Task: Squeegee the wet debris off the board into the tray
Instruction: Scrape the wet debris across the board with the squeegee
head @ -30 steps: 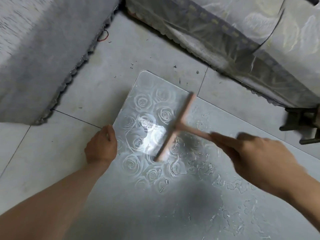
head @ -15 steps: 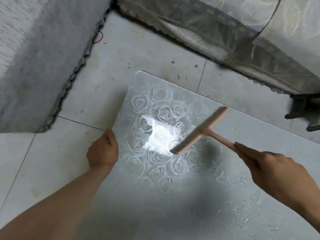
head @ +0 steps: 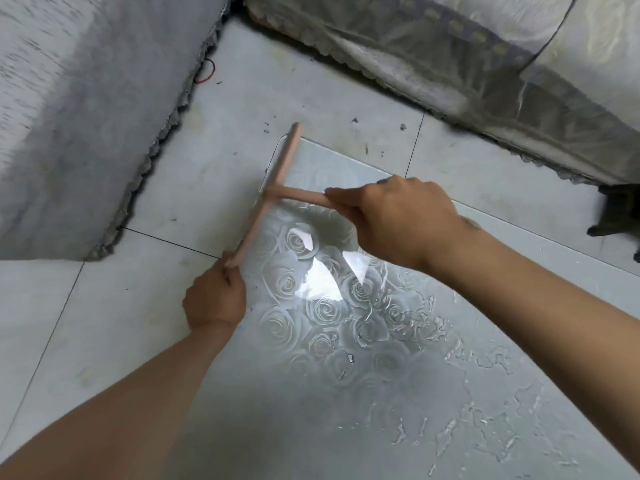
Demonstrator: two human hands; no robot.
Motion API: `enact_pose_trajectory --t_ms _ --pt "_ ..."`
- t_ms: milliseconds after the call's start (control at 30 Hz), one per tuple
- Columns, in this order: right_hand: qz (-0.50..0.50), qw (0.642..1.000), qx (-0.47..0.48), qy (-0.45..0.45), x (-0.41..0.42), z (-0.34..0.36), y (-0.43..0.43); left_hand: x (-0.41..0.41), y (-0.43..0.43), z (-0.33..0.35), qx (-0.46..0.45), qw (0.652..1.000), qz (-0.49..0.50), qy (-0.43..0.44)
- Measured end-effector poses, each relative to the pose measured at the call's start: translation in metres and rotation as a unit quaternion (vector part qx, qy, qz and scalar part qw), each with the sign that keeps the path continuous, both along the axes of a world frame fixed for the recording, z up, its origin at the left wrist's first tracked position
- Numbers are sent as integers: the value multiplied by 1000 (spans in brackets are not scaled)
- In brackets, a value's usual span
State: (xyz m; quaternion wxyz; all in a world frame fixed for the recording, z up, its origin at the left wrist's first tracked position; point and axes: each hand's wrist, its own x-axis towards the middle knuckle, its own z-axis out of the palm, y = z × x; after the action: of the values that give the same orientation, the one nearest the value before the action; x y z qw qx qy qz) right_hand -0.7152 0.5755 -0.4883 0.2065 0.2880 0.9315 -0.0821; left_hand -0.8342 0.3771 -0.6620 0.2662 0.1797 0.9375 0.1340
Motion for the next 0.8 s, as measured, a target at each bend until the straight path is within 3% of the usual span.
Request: enact_pose_trajectory --t_ms 133,233,433,600,800 --pt "-48 998 14 -44 22 25 0 1 1 0 -8 1000 0 1" --pt "-18 995 63 -69 22 43 0 1 3 2 -8 1000 2 -4" --pt "43 997 49 -41 -30 28 -19 -1 0 3 -18 999 11 -30" --pt "-7 997 38 -65 -12 30 -17 0 2 4 -18 1000 14 -17" --pt "-7 999 38 -29 -24 22 -15 0 2 4 -3 1000 22 -13"
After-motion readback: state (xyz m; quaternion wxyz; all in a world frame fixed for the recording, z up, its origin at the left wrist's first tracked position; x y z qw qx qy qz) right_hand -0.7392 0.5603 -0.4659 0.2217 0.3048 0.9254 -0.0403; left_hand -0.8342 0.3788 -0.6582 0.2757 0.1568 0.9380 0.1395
